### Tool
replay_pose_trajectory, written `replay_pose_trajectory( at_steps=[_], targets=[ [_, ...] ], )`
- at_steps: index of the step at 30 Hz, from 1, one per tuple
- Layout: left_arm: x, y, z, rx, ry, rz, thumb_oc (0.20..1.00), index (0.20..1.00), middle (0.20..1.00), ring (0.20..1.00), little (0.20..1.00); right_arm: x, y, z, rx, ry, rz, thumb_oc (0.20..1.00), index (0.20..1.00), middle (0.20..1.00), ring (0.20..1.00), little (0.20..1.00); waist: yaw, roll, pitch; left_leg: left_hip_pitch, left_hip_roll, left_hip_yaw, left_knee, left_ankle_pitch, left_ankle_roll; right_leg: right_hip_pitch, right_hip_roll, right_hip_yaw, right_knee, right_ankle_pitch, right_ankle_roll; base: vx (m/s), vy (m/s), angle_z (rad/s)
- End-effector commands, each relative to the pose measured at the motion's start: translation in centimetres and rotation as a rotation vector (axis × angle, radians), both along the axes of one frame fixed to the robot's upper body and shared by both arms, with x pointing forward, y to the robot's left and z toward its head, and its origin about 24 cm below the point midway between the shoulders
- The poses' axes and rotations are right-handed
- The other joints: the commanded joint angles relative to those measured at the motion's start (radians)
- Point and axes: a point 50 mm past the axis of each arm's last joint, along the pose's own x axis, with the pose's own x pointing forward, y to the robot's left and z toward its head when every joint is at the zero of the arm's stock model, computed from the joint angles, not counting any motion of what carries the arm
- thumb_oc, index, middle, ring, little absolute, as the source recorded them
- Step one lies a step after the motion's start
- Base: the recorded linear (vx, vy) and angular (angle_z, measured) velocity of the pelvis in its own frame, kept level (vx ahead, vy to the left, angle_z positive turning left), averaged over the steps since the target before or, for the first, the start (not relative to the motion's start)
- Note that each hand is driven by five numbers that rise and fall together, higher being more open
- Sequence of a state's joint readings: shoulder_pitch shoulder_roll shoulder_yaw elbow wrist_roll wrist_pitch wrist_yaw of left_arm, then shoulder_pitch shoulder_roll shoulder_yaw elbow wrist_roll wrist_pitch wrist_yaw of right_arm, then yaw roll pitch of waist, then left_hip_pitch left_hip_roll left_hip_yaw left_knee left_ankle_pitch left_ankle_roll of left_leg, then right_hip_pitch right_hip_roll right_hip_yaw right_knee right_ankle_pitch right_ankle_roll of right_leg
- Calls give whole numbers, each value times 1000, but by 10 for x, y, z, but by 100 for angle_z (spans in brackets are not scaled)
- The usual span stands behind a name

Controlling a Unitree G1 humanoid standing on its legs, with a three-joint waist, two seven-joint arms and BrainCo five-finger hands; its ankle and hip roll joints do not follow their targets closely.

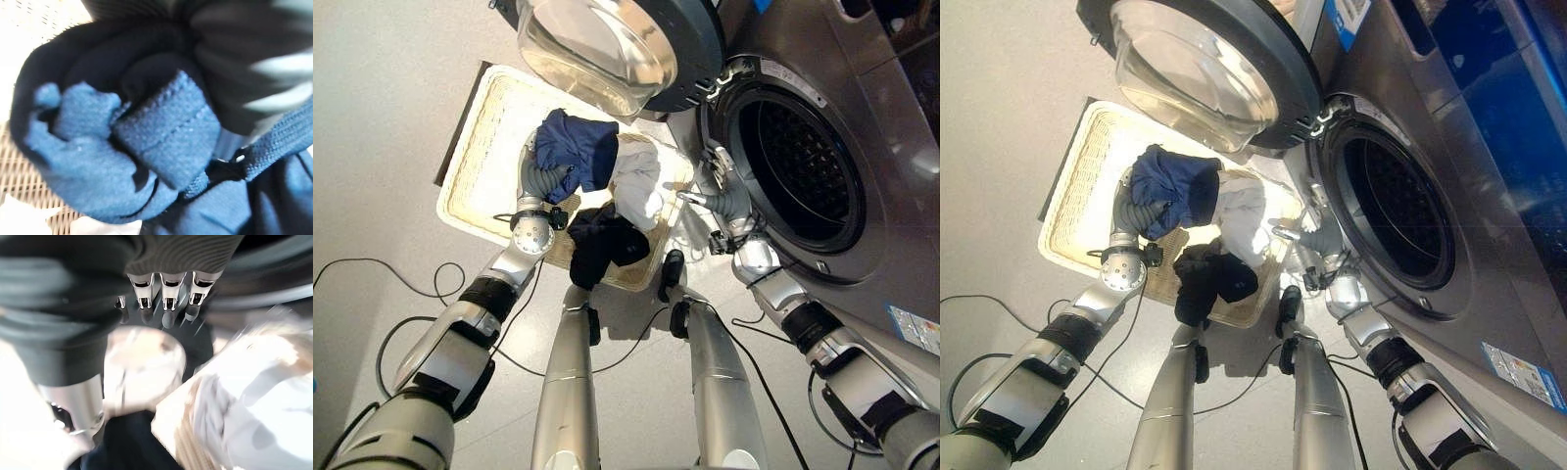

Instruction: Put the clothes into the washing machine.

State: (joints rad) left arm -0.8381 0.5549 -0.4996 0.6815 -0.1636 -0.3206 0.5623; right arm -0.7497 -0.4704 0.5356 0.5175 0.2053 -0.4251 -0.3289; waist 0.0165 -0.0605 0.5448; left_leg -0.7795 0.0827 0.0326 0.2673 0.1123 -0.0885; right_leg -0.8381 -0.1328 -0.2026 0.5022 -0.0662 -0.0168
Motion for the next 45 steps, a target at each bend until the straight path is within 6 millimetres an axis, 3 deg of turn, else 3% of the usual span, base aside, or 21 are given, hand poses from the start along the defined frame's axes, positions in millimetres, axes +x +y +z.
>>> replay_pose_trajectory(
  at_steps=[1, 18, 27, 38, 39, 40, 41, 45],
  targets=[
    [-4, -29, 22, 45, -117, -157, 200, 200, 200, 200, 200, -4, -5, 7, -140, -27, 32, 1000, 1000, 1000, 1000, 1000, -8, 69, -25, 6, -57, 92, 17, -41, 65, 49, 11, -69, -45, 38, 61, 8, -56, 9],
    [-23, -90, 39, 289, -96, -530, 200, 200, 200, 200, 200, 11, 12, 22, -349, 58, 109, 1000, 1000, 1000, 1000, 1000, 17, 79, -25, 44, -88, 70, 8, -39, 91, 84, 2, -73, -69, 64, 65, 2, -25, 5],
    [-30, -122, 36, 292, -31, -682, 200, 200, 200, 200, 200, 15, 29, 27, -293, 58, 116, 1000, 1000, 1000, 1000, 1000, 17, 86, -25, 50, -106, 65, 6, -37, 106, 88, 9, -63, -83, 81, 65, 14, -3, 2],
    [-37, -139, 29, 266, 6, -762, 200, 200, 200, 200, 200, 14, 41, 25, -265, 88, 131, 1000, 1000, 1000, 1000, 1000, 12, 86, -25, 48, -112, 72, 4, -35, 116, 83, 14, -51, -93, 94, 64, 0, 0, 0],
    [-37, -141, 29, 267, 0, -765, 200, 200, 200, 200, 200, 14, 40, 25, -243, 91, 130, 875, 875, 875, 875, 875, 11, 86, -25, 48, -112, 73, 4, -35, 117, 81, 14, -50, -93, 95, 65, 0, 0, 0],
    [-38, -142, 30, 267, -2, -767, 200, 200, 200, 200, 200, 14, 40, 25, -233, 86, 128, 473, 473, 473, 473, 473, 11, 86, -25, 47, -112, 74, 3, -35, 117, 81, 14, -50, -93, 95, 64, 0, 0, 0],
    [-39, -144, 30, 264, -4, -769, 200, 200, 200, 200, 200, 13, 40, 26, -208, 76, 129, 200, 200, 200, 200, 200, 11, 87, -25, 47, -113, 75, 3, -36, 119, 81, 15, -48, -93, 95, 64, 0, 0, 0],
    [-39, -145, 29, 272, -6, -748, 200, 200, 200, 200, 200, 12, 39, 28, -160, 58, 123, 200, 200, 200, 200, 200, 10, 86, -25, 44, -114, 76, 6, -37, 120, 78, 16, -47, -90, 95, 64, 0, 0, 0]
  ],
)
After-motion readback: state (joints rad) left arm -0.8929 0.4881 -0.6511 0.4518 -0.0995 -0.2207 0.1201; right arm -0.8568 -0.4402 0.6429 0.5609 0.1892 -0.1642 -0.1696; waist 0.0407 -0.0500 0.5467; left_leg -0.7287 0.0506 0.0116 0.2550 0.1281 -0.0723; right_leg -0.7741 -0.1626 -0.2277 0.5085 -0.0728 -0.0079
